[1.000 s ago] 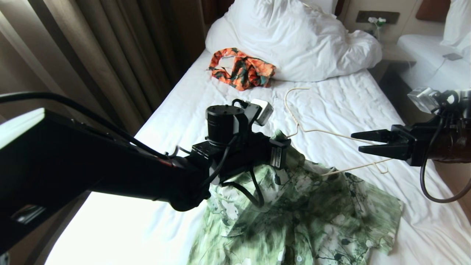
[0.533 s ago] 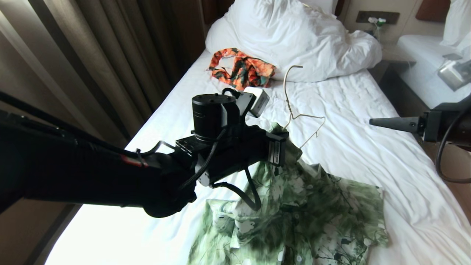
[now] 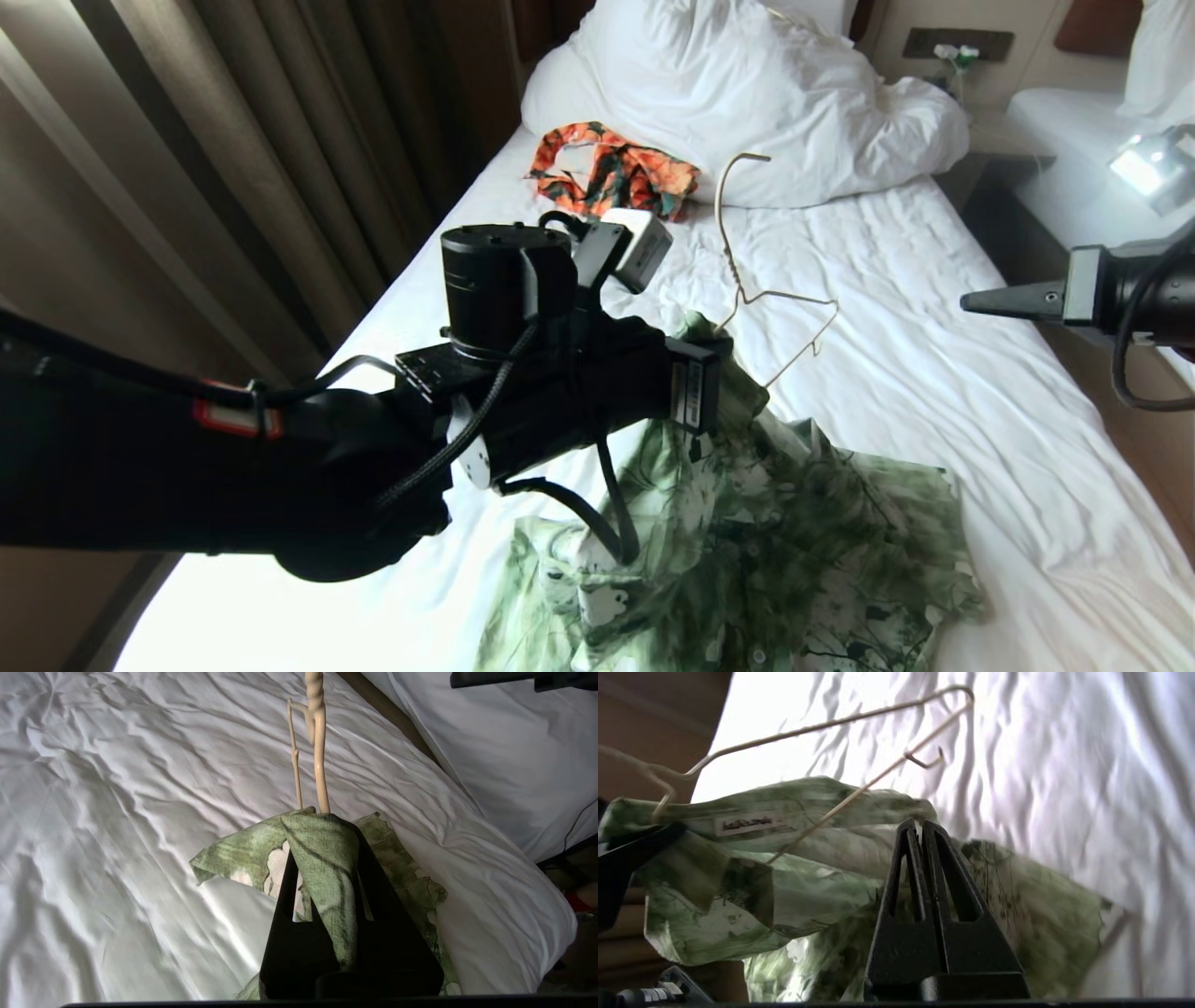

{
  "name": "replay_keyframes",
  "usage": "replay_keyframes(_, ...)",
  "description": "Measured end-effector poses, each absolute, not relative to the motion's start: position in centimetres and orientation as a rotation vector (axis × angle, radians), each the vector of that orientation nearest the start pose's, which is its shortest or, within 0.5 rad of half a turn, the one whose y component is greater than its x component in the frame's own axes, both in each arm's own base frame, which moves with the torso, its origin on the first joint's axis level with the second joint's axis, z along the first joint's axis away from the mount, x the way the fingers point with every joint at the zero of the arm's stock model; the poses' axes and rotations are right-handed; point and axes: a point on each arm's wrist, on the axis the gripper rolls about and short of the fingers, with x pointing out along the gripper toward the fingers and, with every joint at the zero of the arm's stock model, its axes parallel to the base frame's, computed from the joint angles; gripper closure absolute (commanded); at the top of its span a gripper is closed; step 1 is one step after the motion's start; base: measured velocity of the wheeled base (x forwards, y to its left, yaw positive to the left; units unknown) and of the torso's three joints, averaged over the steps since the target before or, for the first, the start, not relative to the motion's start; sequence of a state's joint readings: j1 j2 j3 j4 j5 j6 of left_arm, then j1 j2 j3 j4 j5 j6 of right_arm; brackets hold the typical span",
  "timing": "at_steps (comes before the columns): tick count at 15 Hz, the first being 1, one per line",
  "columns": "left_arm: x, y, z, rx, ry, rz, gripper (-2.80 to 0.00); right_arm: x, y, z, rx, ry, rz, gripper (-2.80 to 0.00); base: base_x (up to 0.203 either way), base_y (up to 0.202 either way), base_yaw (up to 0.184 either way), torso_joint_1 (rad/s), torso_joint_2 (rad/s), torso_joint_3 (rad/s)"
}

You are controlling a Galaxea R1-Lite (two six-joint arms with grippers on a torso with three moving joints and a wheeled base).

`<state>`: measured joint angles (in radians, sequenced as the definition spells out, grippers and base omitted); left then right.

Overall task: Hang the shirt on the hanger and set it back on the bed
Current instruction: Hook the other side of the shirt onto the hanger

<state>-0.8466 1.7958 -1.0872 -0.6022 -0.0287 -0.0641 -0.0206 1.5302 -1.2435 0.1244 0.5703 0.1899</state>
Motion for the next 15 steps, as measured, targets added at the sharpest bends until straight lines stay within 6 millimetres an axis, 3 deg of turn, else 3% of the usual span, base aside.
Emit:
replay_keyframes(4, 22.6, -26.1, 23.1, -0.025, 0.126, -0.879, 0.00, 27.8, 1.5, 27.0, 0.269, 0.567, 0.451, 0.00, 0.000, 0.000, 0.000, 0.000, 0.00, 0.000)
replay_keyframes(10, 22.1, -25.5, 23.7, -0.029, 0.132, -0.878, 0.00, 29.6, 1.9, 23.5, 0.199, 0.695, 0.437, 0.00, 0.000, 0.000, 0.000, 0.000, 0.00, 0.000)
replay_keyframes(15, 22.0, -25.4, 24.0, -0.033, 0.124, -0.879, 0.00, 31.9, 4.9, 21.0, 0.238, 0.769, 0.493, 0.00, 0.000, 0.000, 0.000, 0.000, 0.00, 0.000)
